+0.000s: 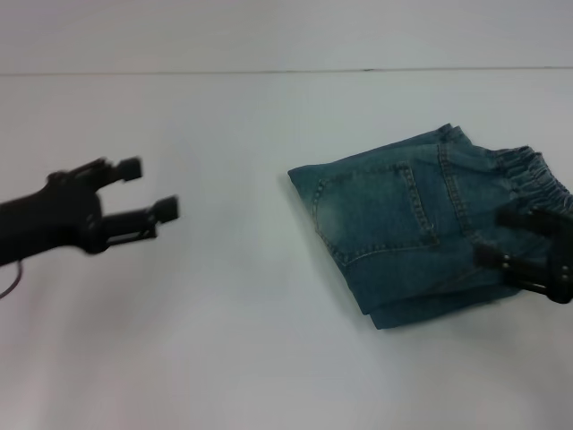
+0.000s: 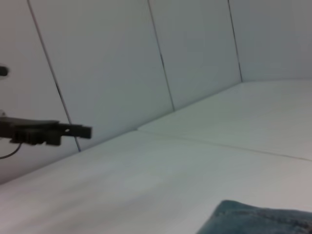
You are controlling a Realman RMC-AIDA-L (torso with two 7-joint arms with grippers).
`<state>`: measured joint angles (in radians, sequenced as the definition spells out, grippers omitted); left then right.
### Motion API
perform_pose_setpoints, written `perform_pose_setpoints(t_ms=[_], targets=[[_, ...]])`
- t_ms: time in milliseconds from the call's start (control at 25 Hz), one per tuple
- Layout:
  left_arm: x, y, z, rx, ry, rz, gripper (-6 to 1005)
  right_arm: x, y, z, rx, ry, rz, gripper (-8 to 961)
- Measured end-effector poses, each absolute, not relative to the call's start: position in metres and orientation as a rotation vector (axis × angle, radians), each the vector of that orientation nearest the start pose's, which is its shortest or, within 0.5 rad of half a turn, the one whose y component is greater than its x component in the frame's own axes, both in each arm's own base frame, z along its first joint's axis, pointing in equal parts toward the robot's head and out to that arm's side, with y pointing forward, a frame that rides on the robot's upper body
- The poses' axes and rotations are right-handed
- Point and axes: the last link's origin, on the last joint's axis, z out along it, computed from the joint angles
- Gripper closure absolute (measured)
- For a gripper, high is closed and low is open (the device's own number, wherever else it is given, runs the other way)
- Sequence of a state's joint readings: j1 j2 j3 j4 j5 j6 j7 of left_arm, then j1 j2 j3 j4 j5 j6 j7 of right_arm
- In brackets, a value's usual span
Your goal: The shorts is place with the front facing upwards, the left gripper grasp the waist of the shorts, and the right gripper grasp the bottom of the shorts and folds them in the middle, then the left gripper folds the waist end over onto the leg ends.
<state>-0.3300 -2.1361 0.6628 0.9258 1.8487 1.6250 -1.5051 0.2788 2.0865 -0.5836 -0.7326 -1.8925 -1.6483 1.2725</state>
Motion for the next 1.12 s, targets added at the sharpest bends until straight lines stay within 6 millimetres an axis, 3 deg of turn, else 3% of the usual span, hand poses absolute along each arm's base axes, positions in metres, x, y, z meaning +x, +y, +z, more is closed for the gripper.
perform_pose_setpoints(t_ms=[200,520,1120], targets=[[-0.305,0.279,0.045,-2.519,-0.770,-0.726,61,0.322,0.257,0.054,-2.507,0.694,0.718,147],[-0.318,0.267,0.038,-2.582,-0.821,-0.606,61,0.328,0.245,0.076,-2.513,0.752,0.582,15],[-0.323,0.254,0.045,-2.603,-0.817,-0.625,60,0.337,0.237,0.075,-2.554,0.807,0.490,22]])
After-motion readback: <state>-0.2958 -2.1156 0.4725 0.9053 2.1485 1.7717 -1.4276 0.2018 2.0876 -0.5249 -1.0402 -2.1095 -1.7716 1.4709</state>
